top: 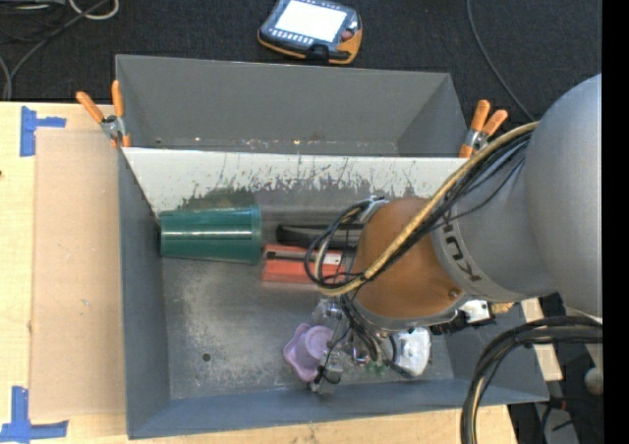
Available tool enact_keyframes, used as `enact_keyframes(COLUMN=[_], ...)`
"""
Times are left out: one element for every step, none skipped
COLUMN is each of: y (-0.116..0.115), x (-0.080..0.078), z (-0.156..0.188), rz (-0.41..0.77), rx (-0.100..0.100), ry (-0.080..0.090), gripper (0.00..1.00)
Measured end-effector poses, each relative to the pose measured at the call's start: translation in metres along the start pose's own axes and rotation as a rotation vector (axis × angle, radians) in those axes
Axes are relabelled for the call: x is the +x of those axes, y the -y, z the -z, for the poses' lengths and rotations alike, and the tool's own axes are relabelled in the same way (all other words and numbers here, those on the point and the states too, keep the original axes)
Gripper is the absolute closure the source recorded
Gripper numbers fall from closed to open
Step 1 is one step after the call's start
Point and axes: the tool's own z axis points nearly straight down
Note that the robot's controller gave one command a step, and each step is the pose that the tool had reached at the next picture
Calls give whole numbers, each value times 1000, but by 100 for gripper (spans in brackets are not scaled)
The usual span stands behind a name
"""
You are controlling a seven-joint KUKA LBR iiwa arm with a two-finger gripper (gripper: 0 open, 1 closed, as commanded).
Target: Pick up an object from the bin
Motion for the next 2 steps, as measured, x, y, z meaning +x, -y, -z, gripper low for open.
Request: enact_keyframes(y=[-11, -11], x=[-13, -13], z=[-2, -2], rz=[-34, -36], rx=[3, 3], ry=[1, 0], gripper=[100, 100])
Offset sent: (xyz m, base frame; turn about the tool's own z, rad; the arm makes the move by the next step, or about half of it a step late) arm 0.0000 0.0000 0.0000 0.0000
